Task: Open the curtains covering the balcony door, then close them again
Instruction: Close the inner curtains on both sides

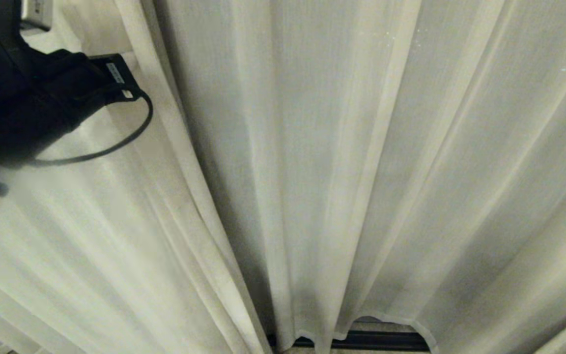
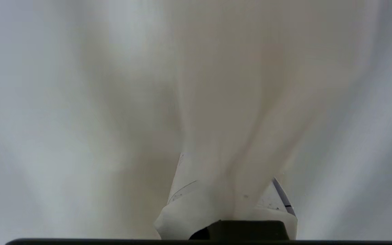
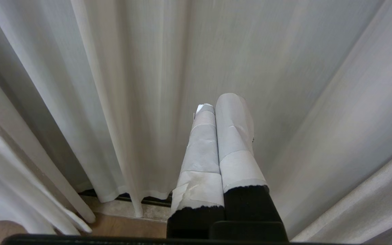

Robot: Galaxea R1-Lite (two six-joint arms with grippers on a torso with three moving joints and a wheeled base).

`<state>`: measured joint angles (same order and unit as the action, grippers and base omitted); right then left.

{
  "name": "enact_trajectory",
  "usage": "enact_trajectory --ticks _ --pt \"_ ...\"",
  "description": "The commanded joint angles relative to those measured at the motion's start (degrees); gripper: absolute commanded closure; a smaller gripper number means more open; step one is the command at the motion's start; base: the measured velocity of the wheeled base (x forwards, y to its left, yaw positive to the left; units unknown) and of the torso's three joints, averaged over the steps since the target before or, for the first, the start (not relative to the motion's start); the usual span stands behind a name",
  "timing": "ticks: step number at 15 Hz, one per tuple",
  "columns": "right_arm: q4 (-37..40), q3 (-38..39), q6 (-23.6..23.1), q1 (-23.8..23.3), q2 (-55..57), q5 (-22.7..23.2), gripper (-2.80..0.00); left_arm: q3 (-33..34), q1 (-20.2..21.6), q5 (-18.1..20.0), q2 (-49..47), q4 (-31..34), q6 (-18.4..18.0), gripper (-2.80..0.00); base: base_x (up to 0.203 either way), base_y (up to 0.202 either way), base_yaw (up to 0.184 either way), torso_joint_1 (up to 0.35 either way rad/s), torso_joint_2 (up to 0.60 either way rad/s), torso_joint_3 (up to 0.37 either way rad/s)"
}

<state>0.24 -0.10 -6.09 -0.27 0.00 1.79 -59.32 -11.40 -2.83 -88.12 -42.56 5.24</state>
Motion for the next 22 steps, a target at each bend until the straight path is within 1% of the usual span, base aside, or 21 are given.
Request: enact_trajectory --ticks 1,4,12,13,19,22 --pt "0.02 0.01 -0.06 0.00 0.09 0.05 0.00 0.22 3.67 -0.08 0.63 -0.42 -0.29 0.00 0.000 0.000 0.000 0.000 0.00 0.000" --pt "0.02 0.01 -0.06 0.00 0.09 0.05 0.00 0.34 5.42 -0.07 0.67 -0.16 -0.40 0.00 0.000 0.000 0.000 0.000 0.00 0.000" --pt "0.02 0.01 -0.06 0.00 0.09 0.05 0.00 0.43 5.78 -0.07 0.67 -0.07 -0.84 0.00 0.000 0.000 0.000 0.000 0.00 0.000" --pt "0.02 0.01 -0.06 0.00 0.09 0.05 0.00 0.43 5.78 -0.07 0.59 -0.16 -0.84 -2.80 0.000 0.000 0.000 0.000 0.00 0.000" --pt "0.02 0.01 -0.06 0.00 0.09 0.05 0.00 0.99 5.84 -0.15 2.26 0.16 -0.84 -2.80 0.000 0.000 0.000 0.000 0.00 0.000" --pt "0.02 0.01 -0.06 0.00 0.09 0.05 0.00 4.16 7.00 -0.16 5.87 0.19 -0.84 -2.80 0.000 0.000 0.000 0.000 0.00 0.000"
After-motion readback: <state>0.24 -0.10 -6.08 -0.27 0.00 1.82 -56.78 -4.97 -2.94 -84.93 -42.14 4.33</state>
